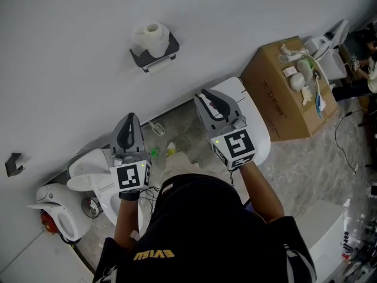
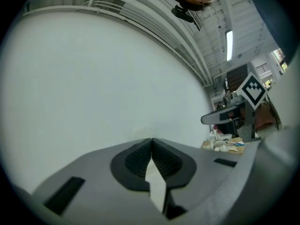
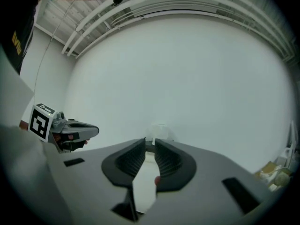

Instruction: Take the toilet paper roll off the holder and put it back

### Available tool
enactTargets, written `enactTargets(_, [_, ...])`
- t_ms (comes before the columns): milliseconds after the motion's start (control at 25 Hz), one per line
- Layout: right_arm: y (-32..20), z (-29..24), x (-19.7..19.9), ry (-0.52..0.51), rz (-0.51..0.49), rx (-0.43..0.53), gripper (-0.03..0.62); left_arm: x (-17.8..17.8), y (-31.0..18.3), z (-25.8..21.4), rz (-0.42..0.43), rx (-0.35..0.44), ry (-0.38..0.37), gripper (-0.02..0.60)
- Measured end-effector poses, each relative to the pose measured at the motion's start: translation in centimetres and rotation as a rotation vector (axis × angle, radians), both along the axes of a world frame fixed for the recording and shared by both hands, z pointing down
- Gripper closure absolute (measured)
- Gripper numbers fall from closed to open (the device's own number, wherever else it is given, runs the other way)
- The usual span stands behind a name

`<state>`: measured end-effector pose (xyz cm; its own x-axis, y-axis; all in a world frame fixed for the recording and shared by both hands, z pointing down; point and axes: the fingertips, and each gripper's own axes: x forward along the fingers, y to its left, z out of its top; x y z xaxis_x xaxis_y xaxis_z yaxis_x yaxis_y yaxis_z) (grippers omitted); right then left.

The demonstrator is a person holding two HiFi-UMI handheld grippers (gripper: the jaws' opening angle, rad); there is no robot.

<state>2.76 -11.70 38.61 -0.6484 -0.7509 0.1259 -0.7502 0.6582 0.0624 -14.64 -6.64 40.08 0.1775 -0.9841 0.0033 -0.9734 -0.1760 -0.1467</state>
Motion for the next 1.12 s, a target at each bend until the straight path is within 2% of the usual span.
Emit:
enactTargets(80, [0.1, -0.4, 0.3, -0.007, -0.01, 0.003, 0.583, 1.1, -0.1, 0.7, 0.05, -0.045, -0.042, 0.569])
enactTargets(200, [0.7, -0.9, 0.8, -0.026, -0.033, 0.001, 0.599, 2.6, 0.3, 0.7, 0.103, -0.052, -0.074, 0.569])
enactTargets(360, [1.5, -0.9, 1.1, -0.037, -0.073, -0.025, 0.6, 3.9, 0.6, 0.1, 0.159, -0.035, -0.012, 0.569])
enactTargets(560, [1.8, -1.1, 1.6, -0.022, -0.07, -0.014, 0.6, 4.8, 0.5, 0.0, 0.176, -0.034, -0.035, 0.569])
enactTargets(760, [2.0, -1.1, 1.7, -0.017, -0.071, -0.011, 0.601, 5.1, 0.6, 0.3, 0.18, -0.053, -0.041, 0.569])
enactTargets(1120, [1.8, -0.6, 1.5, -0.003, -0.072, -0.015, 0.602, 5.1, 0.3, 0.2, 0.184, -0.039, -0.035, 0.569])
